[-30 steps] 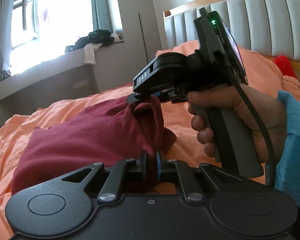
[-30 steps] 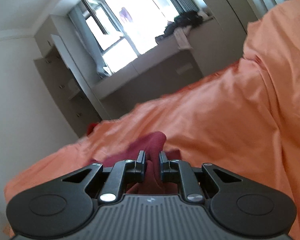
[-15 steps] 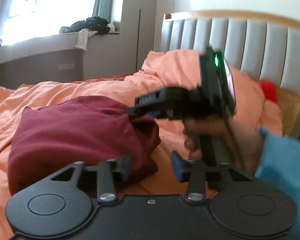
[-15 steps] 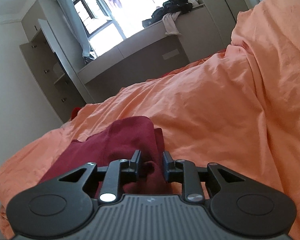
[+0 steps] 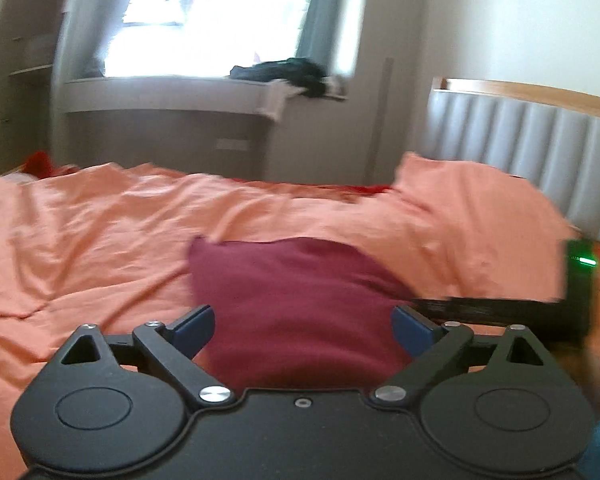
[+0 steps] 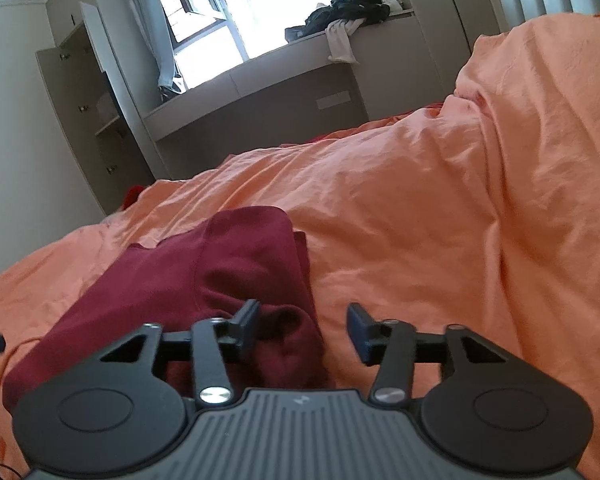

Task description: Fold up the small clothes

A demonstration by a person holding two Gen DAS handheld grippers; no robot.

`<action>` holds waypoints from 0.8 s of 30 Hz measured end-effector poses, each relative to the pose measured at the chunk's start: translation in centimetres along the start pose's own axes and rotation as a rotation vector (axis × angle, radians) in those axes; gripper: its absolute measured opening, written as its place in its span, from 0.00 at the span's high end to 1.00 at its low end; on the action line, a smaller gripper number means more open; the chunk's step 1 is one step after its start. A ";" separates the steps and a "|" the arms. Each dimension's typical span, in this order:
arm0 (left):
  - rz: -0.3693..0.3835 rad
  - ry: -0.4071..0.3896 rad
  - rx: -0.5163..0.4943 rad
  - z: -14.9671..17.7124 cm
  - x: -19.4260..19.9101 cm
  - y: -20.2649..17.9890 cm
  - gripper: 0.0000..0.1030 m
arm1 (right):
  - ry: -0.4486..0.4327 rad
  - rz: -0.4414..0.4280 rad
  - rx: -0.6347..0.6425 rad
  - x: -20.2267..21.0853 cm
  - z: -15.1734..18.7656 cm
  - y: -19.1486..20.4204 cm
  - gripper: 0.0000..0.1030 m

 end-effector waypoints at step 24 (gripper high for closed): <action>-0.050 0.137 0.159 5.9 -1.3 6.6 0.01 | 0.091 -0.035 0.020 -0.4 1.5 0.2 0.00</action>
Point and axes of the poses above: each gripper's, at about its wrist camera, not at the fingertips, and x roughly against the way its jaws point, y to its left, z to its underside, the point moved 3 cm from there along -x, roughly the way its jaws point, and after that the axes turned 14 degrees about -y, right-handed, at the moved point
